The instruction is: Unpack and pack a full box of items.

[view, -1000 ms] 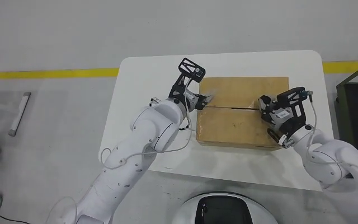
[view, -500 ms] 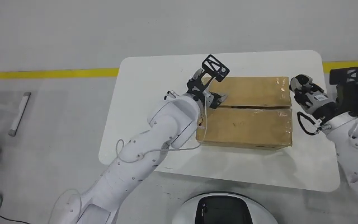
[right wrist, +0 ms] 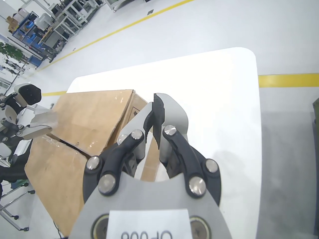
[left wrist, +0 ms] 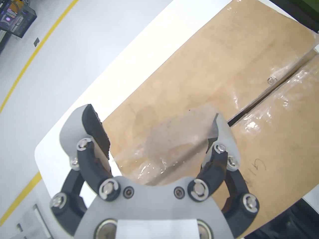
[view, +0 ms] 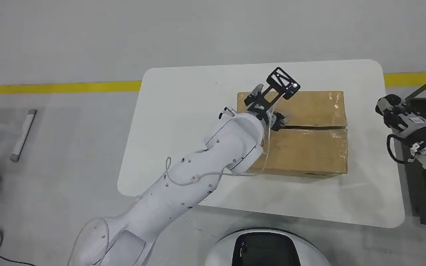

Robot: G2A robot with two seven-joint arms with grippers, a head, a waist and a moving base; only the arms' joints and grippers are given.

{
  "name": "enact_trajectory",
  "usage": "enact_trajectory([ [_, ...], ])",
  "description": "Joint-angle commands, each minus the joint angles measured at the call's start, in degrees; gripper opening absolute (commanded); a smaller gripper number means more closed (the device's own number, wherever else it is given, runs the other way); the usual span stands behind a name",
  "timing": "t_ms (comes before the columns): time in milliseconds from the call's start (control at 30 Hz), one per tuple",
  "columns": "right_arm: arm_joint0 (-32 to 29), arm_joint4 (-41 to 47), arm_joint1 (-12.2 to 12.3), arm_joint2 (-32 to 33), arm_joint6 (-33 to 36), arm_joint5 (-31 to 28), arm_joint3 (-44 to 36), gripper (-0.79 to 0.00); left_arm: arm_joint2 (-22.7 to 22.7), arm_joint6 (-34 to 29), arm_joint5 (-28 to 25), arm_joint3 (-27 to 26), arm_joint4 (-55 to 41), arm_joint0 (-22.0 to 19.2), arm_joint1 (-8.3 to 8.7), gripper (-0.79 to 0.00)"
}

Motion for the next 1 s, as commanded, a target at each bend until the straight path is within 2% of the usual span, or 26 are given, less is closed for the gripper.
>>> enact_trajectory([
  [0,-0.42,0.44,0.03,1.14,0.16,-1.11,0.87,-0.785,0.87,0.23,0.67,0.90,-0.10,-0.46,-0.91,0.000],
  [400,-3.24,3.55,0.24,7.78,1.01,-7.90,6.71,-0.785,5.53,1.47,3.45,7.27,-1.33,-3.17,-7.28,0.000],
  [767,-5.86,6.90,0.22,11.97,1.31,-11.53,10.05,-0.785,8.18,2.76,2.79,13.42,-2.46,-5.64,-13.24,0.000],
  [967,-7.04,11.00,0.10,13.33,2.44,-12.35,9.87,-0.785,8.35,2.60,1.83,16.02,-2.14,-6.99,-15.82,0.000],
])
